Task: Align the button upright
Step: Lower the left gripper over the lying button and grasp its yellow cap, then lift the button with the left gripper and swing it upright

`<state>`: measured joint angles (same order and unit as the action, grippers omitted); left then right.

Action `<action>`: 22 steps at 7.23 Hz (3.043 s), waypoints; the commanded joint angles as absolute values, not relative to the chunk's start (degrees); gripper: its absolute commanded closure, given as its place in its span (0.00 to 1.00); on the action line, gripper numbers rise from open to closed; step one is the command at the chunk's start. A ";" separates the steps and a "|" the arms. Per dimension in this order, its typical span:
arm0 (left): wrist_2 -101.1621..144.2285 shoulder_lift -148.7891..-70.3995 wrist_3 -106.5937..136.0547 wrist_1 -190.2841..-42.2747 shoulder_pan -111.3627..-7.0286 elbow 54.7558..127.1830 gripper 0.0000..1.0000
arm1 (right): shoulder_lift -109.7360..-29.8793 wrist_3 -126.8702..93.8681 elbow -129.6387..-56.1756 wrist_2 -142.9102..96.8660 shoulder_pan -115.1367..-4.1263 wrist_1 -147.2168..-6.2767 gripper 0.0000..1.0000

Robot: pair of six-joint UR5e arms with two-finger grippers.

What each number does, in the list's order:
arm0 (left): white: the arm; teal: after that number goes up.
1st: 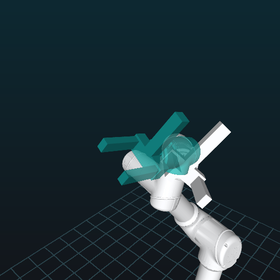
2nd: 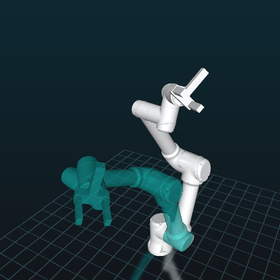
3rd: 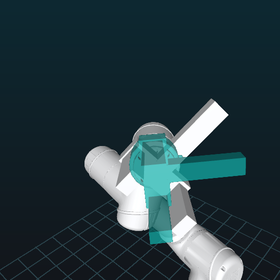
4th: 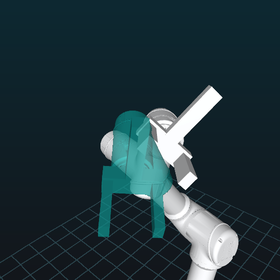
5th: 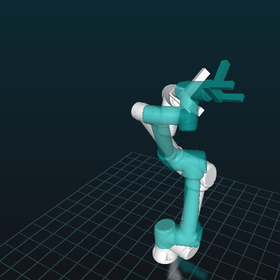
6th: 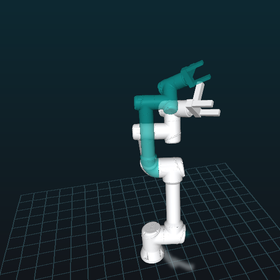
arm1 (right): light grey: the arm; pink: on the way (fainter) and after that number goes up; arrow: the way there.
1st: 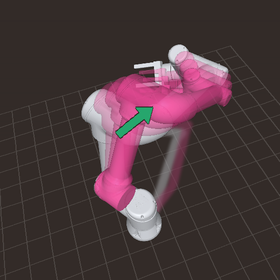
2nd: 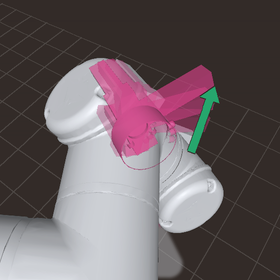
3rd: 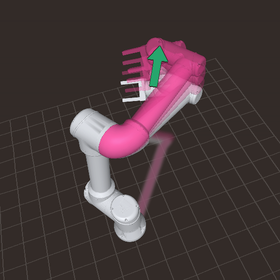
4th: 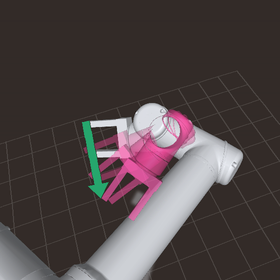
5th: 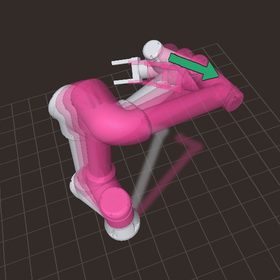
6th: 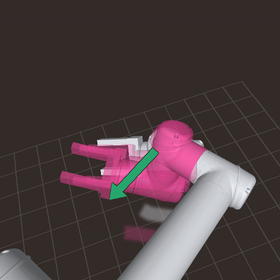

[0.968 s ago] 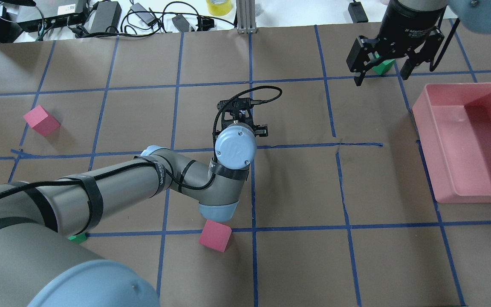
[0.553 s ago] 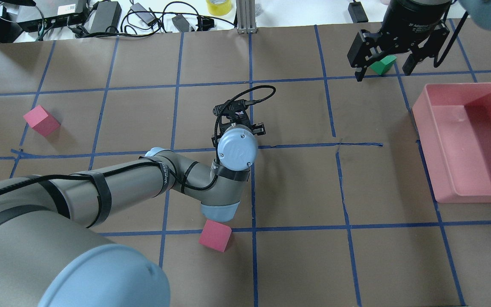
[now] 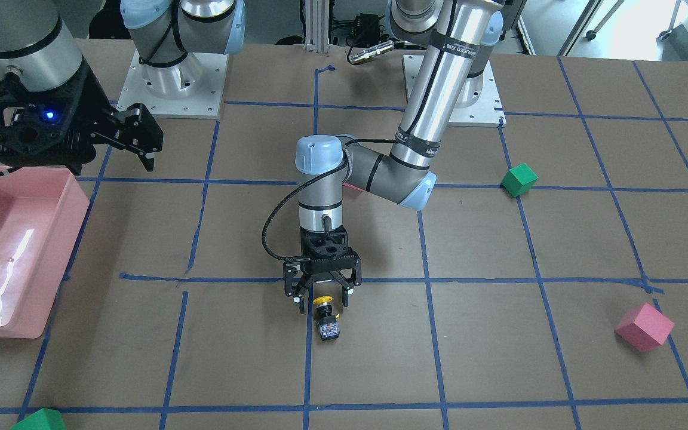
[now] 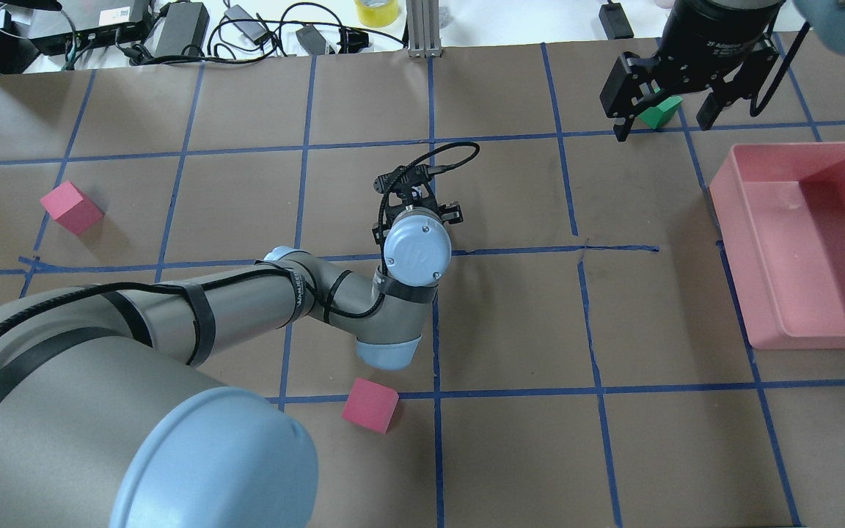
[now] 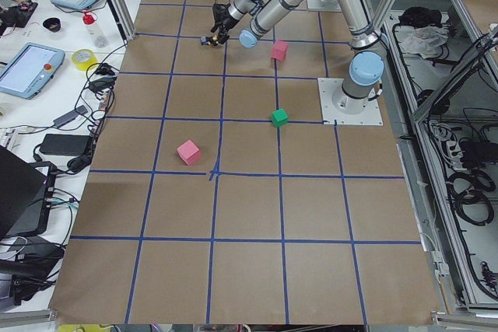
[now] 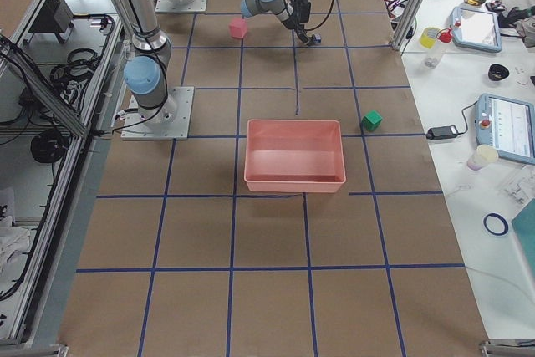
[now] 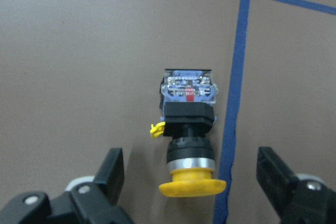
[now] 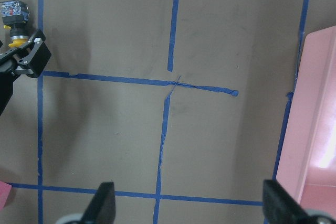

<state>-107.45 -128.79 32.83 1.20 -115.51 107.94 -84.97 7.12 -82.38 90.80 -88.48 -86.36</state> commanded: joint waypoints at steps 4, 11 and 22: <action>-107.67 -128.06 28.92 1.14 -115.66 108.55 0.77 | -84.90 7.12 -82.44 90.79 -88.51 -86.40 0.00; -105.57 -119.81 27.95 -8.95 -115.66 106.96 0.88 | -84.90 7.12 -82.53 90.88 -88.51 -86.31 0.00; -75.82 -114.43 29.35 -70.09 -108.39 88.25 0.96 | -84.99 7.12 -82.79 90.62 -88.59 -86.40 0.00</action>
<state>-81.98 -113.71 29.20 -64.19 -110.38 89.88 -84.92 7.12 -82.77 90.75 -88.52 -86.40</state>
